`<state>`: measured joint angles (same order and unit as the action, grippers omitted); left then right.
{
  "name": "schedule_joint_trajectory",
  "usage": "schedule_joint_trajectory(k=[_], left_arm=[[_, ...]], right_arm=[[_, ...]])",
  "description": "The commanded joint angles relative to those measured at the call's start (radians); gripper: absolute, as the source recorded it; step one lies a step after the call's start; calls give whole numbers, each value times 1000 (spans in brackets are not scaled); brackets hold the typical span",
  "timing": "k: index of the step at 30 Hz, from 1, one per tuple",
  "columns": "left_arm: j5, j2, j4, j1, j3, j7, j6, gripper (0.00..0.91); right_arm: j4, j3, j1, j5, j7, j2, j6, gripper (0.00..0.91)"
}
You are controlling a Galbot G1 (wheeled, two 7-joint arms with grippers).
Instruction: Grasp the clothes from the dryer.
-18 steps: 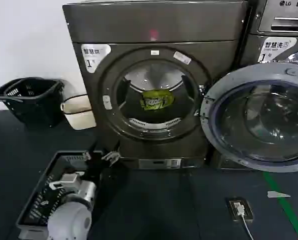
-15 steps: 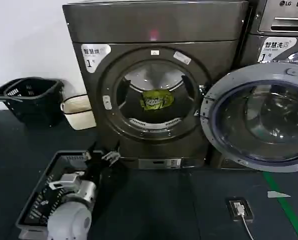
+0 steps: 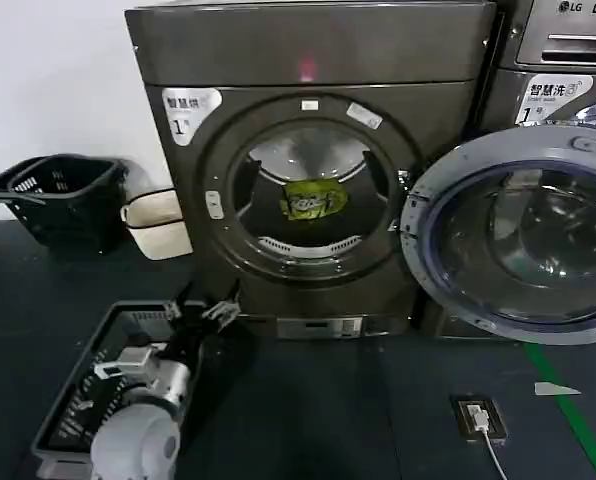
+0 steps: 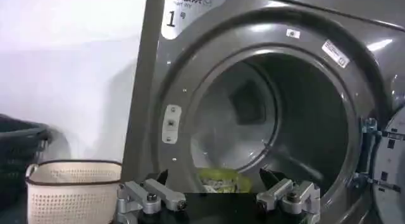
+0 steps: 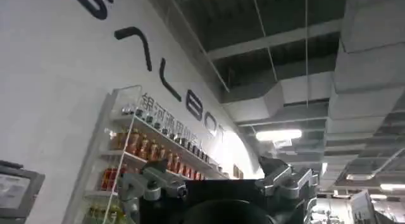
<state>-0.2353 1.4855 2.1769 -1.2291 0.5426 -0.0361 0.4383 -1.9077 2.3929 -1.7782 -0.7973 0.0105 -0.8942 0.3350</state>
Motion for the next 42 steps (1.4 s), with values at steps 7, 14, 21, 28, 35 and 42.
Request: schedule_joint_trajectory(k=[7, 14, 21, 28, 35, 42], left_arm=[[0, 0, 6, -5, -1, -1, 2, 907], [-4, 4, 13, 4, 5, -2, 1, 907], [-11, 0, 10, 9, 16, -2, 1, 907], [-14, 1, 7, 14, 15, -4, 2, 907], [-15, -2, 7, 13, 14, -5, 2, 907], [-10, 0, 12, 11, 13, -6, -3, 907]], right_arm=[[1, 1, 3, -5, -5, 0, -7, 907], [-6, -3, 8, -11, -7, 0, -7, 907], [-1, 5, 8, -11, -10, 2, -8, 907], [1, 6, 9, -12, -12, 1, -8, 907], [-4, 0, 10, -14, -14, -1, -18, 907], [-10, -2, 7, -32, -24, 0, -57, 907]])
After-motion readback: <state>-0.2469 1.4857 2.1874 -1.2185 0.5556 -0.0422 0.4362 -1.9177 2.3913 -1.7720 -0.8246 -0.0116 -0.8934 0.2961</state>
